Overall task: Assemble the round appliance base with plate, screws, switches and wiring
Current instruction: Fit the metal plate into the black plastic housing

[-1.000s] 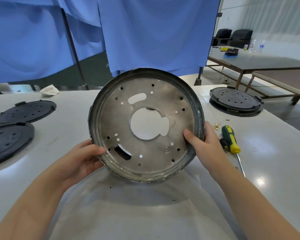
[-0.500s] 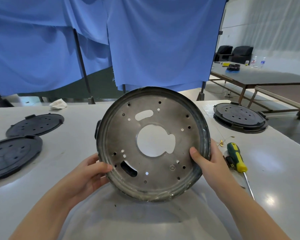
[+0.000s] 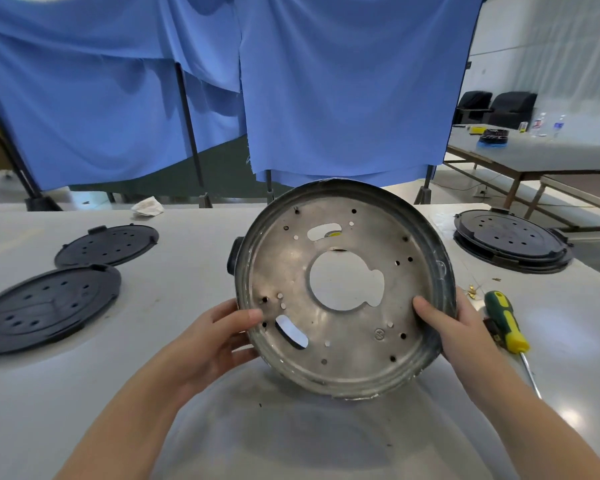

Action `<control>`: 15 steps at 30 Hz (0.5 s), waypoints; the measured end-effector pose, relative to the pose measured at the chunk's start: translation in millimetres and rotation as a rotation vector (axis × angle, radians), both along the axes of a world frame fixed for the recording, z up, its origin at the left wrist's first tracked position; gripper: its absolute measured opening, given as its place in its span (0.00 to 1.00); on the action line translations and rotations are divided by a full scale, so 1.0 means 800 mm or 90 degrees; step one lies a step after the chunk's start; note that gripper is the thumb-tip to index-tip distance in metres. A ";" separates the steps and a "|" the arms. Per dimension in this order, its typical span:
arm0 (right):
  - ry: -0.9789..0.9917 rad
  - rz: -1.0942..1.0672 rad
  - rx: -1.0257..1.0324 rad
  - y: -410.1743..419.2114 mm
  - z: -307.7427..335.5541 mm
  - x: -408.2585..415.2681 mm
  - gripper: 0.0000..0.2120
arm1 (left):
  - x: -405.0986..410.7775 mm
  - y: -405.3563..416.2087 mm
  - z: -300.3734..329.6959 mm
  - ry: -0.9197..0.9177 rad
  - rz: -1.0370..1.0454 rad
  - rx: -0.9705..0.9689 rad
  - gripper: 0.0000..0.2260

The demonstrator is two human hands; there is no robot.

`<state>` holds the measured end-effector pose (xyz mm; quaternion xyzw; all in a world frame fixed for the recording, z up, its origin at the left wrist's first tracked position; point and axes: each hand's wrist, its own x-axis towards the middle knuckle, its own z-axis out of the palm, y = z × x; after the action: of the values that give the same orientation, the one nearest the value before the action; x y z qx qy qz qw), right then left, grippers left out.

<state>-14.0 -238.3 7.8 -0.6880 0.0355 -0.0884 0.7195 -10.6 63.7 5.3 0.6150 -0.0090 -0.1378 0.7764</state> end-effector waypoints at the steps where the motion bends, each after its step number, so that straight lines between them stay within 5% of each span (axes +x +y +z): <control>1: 0.016 0.004 0.011 -0.002 0.002 0.000 0.10 | 0.000 -0.002 0.001 0.022 0.001 -0.008 0.21; 8: 0.150 0.047 0.019 -0.018 0.022 0.010 0.11 | -0.008 -0.018 0.003 0.219 0.009 -0.047 0.27; 15: 0.239 0.023 -0.087 -0.025 0.024 0.015 0.13 | -0.006 -0.024 0.005 0.283 0.026 -0.063 0.36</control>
<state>-2.4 -258.4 26.7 -0.7400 0.1505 0.0517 0.6535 -15.7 44.4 9.4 0.5309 0.1679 -0.2535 0.7910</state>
